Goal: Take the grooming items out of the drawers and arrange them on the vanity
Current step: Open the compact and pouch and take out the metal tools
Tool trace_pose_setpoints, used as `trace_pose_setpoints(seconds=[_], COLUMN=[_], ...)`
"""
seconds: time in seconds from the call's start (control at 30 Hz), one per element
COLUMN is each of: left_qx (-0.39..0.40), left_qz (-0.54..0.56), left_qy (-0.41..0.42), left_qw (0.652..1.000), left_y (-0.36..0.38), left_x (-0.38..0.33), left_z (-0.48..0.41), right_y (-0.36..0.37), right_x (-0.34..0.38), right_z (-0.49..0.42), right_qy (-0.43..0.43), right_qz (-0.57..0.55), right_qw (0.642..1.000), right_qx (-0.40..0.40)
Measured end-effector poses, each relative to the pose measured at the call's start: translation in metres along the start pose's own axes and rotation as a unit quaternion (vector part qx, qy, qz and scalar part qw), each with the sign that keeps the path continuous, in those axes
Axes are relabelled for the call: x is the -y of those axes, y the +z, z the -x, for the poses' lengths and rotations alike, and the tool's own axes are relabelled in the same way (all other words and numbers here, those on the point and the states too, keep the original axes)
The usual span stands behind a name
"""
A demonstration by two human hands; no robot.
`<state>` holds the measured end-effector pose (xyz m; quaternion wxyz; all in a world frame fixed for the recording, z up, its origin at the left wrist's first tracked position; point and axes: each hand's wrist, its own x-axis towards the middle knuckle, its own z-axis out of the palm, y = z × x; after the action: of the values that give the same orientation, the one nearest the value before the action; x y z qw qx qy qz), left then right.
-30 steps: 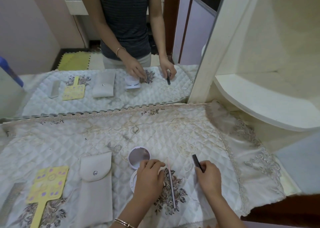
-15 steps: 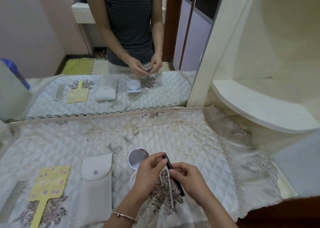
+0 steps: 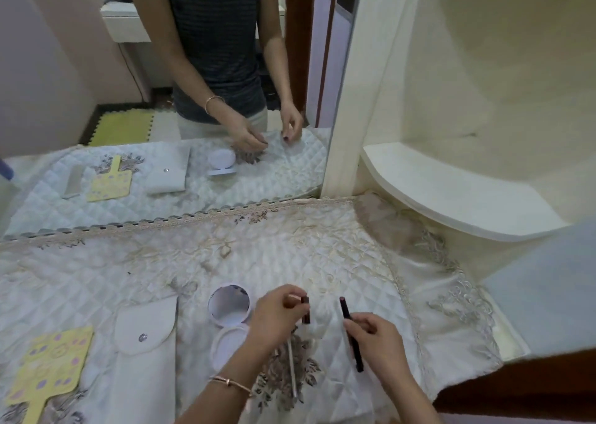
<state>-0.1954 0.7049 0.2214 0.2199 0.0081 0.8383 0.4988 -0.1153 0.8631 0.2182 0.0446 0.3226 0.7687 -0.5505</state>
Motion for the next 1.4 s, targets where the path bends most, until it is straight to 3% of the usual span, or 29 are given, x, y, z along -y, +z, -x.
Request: trace_pose_setpoints(seconds=[0.23,0.5,0.7,0.77,0.83,1.03,1.2,1.4], left_qx=[-0.003,-0.048,-0.019,-0.027,0.013,-0.032,-0.141,-0.259], left_qz=[-0.191,-0.224,-0.371,-0.361,-0.345,-0.353,-0.313,-0.239], left_qy=[0.032,0.088,0.142,0.134,0.108,0.133,0.144,-0.015], left_qw=[0.981,0.969,0.917,0.922,0.932,0.926,0.928,0.936], left_y=[0.039,0.047,0.037,0.038,0.038,0.032,-0.007,-0.082], left_x=[0.03,0.041,0.049,0.051,0.049,0.048,0.065,0.124], left_z=[-0.004,0.004,0.015,0.019,0.021,0.027,0.052,0.091], right_y=[0.026,0.044,0.043,0.042,0.042,0.041,0.043,0.091], right_x=[-0.005,-0.004,-0.008,-0.01,-0.011,-0.013,-0.002,0.016], right_z=[-0.024,-0.024,-0.022,-0.02,-0.02,-0.018,-0.015,0.005], right_qy=[-0.024,-0.084,-0.105,-0.106,-0.114,-0.137,-0.208,-0.314], right_qz=[0.09,0.17,0.199,0.201,0.213,0.227,0.35,0.349], right_qw=[0.995,0.982,0.974,0.973,0.97,0.964,0.913,0.879], right_qx=[0.028,0.011,0.03,0.033,0.037,0.028,0.019,0.076])
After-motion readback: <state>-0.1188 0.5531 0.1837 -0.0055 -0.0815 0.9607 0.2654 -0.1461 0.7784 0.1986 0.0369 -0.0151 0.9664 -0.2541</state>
